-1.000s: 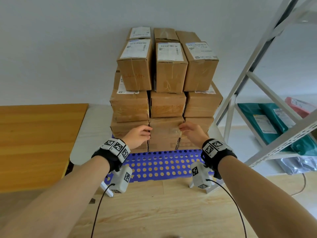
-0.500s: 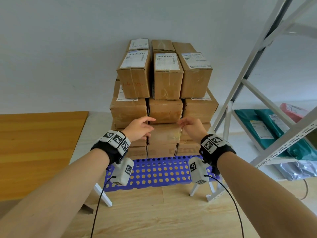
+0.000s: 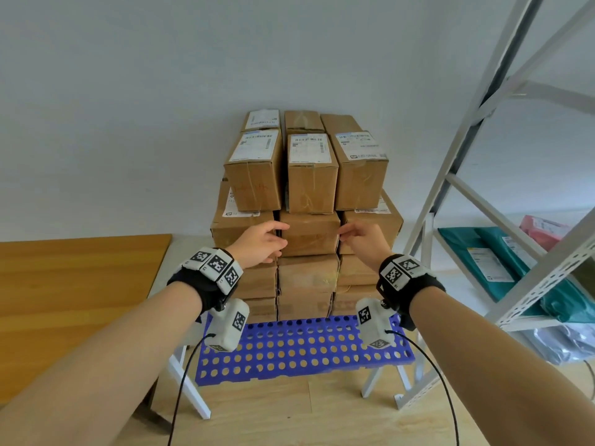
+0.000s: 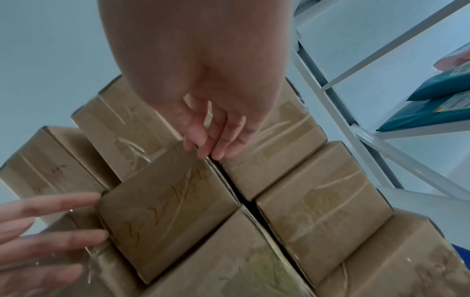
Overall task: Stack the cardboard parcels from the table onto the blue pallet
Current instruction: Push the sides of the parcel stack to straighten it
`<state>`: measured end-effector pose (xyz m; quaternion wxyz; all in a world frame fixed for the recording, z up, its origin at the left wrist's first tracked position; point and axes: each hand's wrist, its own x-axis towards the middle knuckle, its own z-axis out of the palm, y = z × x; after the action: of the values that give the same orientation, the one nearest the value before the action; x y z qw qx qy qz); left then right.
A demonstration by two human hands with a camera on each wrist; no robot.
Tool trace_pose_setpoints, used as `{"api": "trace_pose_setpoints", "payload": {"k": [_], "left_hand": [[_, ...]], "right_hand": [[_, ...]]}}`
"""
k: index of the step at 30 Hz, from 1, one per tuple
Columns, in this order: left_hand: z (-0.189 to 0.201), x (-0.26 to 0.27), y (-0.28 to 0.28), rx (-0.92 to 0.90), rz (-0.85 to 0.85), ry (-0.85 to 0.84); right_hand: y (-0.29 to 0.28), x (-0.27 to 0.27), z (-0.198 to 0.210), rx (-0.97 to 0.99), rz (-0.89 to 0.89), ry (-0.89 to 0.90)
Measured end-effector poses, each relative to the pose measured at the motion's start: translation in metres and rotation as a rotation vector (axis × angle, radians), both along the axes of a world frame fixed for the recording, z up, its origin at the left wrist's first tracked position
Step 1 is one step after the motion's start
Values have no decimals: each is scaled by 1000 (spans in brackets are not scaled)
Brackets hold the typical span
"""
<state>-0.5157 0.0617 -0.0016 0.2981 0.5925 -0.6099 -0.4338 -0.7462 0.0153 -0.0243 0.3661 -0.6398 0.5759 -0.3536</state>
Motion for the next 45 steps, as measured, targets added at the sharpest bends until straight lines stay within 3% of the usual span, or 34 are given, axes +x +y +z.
{"api": "trace_pose_setpoints", "payload": {"k": [9, 13, 17, 21, 26, 28, 37, 45], "left_hand": [[78, 12, 6, -268, -31, -67], [105, 26, 0, -396, 116, -104], [111, 41, -10, -502, 399, -304], [108, 51, -24, -321, 514, -242], [99, 50, -39, -28, 524, 213], [95, 54, -47, 63, 511, 311], [77, 51, -61, 160, 407, 484], [80, 46, -51, 145, 376, 410]], "right_hand": [[8, -12, 60, -232, -194, -85], [4, -17, 80, -307, -265, -92], [-9, -21, 92, -307, -359, -110], [-23, -25, 103, -159, -335, -205], [-44, -32, 103, 60, -283, -312], [-53, -33, 97, 137, -239, -314], [-68, -32, 87, 251, -94, -372], [-65, -30, 85, 244, -47, -364]]}}
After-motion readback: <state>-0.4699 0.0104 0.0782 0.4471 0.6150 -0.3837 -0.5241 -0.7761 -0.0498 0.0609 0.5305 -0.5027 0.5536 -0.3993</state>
